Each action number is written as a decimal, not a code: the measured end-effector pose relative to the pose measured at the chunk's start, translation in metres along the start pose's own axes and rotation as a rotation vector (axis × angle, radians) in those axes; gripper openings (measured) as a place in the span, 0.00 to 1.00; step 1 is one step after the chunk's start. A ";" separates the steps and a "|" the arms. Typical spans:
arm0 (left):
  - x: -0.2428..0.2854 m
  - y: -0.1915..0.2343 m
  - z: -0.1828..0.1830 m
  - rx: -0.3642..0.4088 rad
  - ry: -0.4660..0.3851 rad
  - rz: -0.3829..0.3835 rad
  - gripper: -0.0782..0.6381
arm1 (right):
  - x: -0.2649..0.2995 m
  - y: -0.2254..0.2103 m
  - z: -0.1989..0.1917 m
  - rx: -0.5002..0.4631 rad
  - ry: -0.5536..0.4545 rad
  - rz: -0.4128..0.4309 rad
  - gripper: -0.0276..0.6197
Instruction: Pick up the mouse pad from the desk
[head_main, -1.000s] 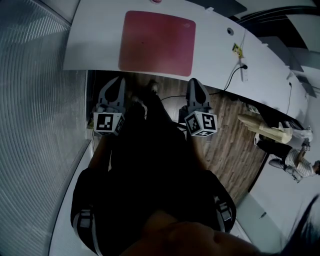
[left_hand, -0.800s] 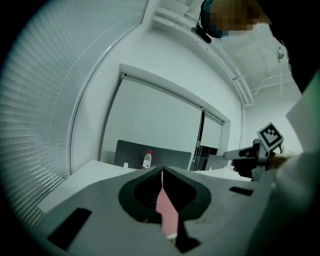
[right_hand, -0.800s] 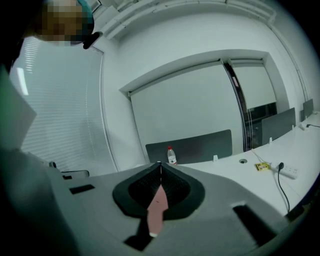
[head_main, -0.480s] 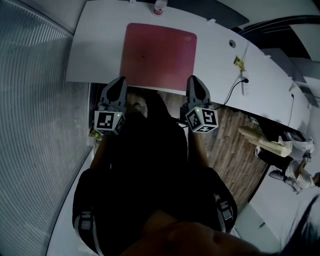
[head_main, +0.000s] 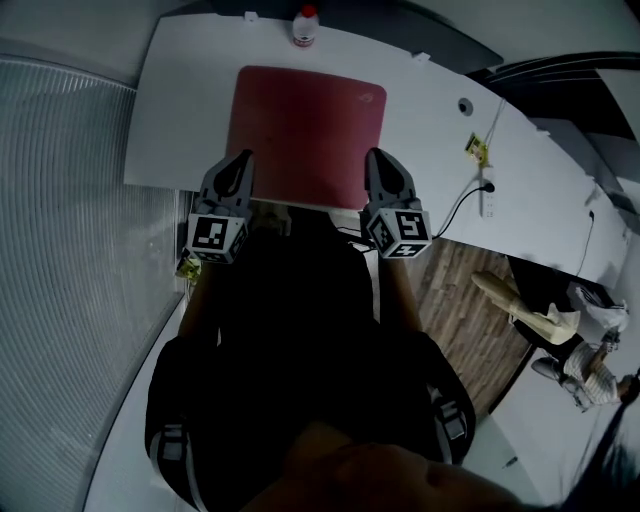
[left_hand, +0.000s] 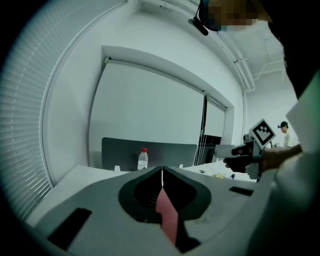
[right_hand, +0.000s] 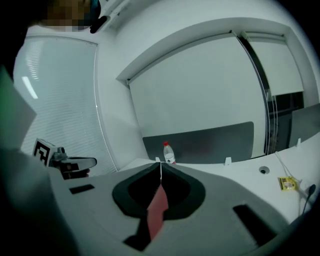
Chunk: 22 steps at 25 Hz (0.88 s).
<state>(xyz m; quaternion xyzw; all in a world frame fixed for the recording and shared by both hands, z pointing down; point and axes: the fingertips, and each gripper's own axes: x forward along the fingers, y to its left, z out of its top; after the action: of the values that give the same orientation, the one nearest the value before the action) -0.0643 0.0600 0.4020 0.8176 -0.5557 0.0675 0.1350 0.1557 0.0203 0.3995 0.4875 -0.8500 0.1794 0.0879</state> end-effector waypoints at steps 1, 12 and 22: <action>0.008 -0.003 0.003 0.006 0.000 0.001 0.12 | 0.006 -0.007 0.000 0.003 0.008 0.014 0.05; 0.073 -0.010 0.006 0.048 0.069 0.003 0.12 | 0.058 -0.055 0.001 -0.012 0.074 0.133 0.10; 0.123 0.036 -0.023 0.058 0.142 -0.023 0.13 | 0.109 -0.070 -0.024 -0.052 0.164 0.169 0.21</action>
<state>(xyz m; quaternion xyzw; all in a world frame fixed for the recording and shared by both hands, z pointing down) -0.0510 -0.0552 0.4609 0.8206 -0.5331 0.1398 0.1513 0.1595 -0.0889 0.4722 0.3953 -0.8824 0.2033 0.1542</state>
